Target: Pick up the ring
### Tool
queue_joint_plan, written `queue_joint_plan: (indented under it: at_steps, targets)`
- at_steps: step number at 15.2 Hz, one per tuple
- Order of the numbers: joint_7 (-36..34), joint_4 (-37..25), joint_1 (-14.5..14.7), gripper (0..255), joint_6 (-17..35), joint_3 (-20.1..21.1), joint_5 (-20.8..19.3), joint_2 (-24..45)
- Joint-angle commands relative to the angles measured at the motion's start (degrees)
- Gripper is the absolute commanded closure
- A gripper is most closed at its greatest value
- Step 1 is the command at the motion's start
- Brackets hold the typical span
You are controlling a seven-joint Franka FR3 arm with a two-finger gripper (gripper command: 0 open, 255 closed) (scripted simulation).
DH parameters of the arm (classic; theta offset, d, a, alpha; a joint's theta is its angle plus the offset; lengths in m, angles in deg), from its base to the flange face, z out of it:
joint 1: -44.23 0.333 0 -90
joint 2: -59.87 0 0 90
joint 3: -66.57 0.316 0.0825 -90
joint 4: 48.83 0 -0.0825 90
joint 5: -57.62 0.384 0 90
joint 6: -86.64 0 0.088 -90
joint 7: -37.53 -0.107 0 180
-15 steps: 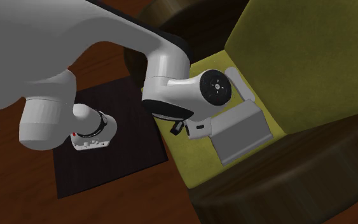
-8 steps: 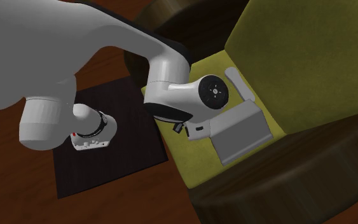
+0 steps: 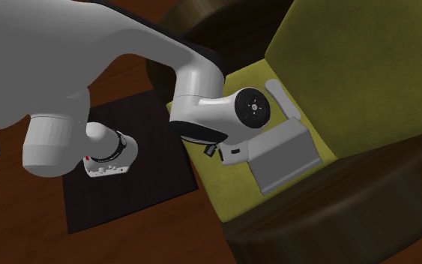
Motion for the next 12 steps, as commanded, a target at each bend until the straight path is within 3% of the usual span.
queue_joint_plan:
  at_steps: [1,12]
  targets:
    - [-0.19,-0.43,-0.02,255,-1.27,0.02,-0.13,-0.83]
    - [-1.34,-4.63,-0.23,255,-10.66,0.12,-0.93,-6.07]
